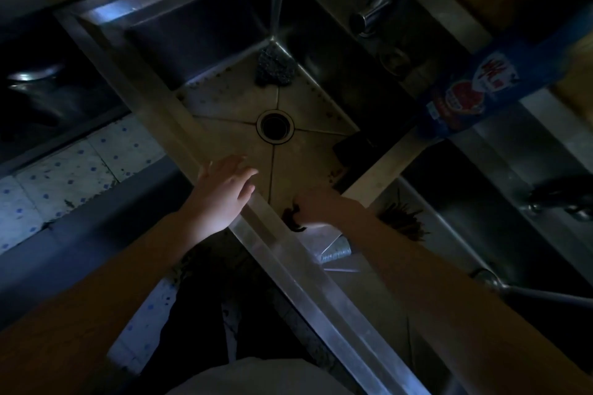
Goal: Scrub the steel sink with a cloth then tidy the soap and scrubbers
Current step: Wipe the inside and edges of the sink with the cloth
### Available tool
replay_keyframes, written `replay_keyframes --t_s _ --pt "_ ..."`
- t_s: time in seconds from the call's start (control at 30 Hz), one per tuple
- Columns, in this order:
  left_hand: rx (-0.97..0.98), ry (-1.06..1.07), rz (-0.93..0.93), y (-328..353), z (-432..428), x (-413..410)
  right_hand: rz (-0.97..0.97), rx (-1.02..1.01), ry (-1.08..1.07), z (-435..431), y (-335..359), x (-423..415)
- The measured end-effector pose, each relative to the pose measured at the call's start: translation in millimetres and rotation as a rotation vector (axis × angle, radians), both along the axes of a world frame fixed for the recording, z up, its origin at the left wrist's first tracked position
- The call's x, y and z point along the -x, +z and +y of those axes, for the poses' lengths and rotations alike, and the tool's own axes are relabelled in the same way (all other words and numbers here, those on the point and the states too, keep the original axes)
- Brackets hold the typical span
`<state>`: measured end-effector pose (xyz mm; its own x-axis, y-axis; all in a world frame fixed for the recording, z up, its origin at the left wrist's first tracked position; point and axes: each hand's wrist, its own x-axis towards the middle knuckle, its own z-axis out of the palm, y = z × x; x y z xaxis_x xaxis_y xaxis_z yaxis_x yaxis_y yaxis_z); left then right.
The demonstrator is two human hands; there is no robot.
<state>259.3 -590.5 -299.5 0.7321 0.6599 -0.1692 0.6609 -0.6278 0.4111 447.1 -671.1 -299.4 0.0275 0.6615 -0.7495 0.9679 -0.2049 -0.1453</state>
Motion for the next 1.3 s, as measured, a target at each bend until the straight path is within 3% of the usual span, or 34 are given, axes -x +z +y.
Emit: replay_keyframes --t_s 0.23,0.47,0.7,0.97,1.07,1.3 --pt "0.022 -0.029 0.016 -3 0 -10 -0.01 -0.127 -0.01 -15 2 -16" --pt "0.012 -0.04 0.0 2 -5 -20 -0.094 -0.452 -0.137 -42 3 -77" --pt "0.022 -0.053 0.056 0 -6 -32 0.045 -0.8 -0.293 -75 -2 -72" --pt "0.016 -0.064 0.004 4 -6 -45 0.127 -0.933 -0.282 -100 -13 -27" --pt "0.019 -0.069 0.017 4 -5 -49 0.114 -0.912 -0.275 -102 -12 -53" --pt "-0.029 -0.105 0.066 9 -1 -55 0.015 -0.922 -0.538 -85 -9 -139"
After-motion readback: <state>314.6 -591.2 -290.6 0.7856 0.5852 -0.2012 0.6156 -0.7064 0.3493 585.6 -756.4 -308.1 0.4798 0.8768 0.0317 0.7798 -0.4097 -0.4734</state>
